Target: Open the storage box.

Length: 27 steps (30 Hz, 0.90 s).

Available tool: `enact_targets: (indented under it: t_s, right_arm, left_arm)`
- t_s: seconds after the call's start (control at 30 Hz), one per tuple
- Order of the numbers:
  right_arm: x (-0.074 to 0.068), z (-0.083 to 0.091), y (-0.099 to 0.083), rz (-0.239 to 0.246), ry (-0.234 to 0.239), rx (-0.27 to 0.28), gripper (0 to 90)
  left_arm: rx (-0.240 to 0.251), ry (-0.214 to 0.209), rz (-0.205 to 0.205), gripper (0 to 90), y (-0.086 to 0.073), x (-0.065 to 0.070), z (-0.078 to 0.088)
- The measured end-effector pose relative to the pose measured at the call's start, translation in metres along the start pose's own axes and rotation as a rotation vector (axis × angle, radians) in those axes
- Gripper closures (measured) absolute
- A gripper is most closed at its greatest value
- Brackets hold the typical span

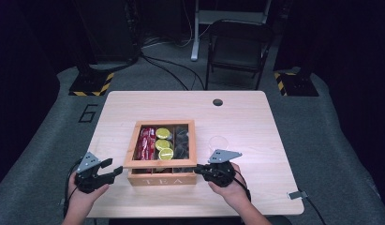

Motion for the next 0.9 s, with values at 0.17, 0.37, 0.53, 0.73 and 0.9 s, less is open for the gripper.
enact_targets:
  t_s: [0.17, 0.37, 0.53, 0.73, 0.9]
  right_arm:
    - [0.0, 0.0, 0.002, -0.016, -0.008, 0.004, 86.3]
    - [0.0, -0.001, 0.004, -0.012, -0.01, 0.009, 86.2]
    - [0.0, 0.0, 0.009, -0.016, -0.017, 0.012, 86.3]
    - [0.001, 0.004, 0.017, -0.022, -0.027, 0.012, 83.3]
    - [0.005, 0.004, 0.028, 0.008, -0.076, 0.019, 73.6]
  left_arm:
    - [-0.005, -0.035, -0.026, 42.3, 0.003, 0.016, -0.003]
    - [0.018, -0.043, -0.061, 39.8, 0.013, 0.028, -0.007]
    - [0.044, -0.043, -0.069, 39.1, 0.028, 0.03, -0.007]
    - [0.049, -0.047, -0.121, 39.9, 0.039, 0.034, -0.008]
    - [0.062, -0.042, -0.109, 40.9, 0.05, 0.033, -0.007]
Point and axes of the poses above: each handheld gripper's, and its own axes: z roughly backward along the jaws, y roughly out of its top, x roughly to its right, the point moved 10 cm from there along -z, roughly forward along the jaws, and after that the axes turned 9 degrees about x, right-handed, at the moved point
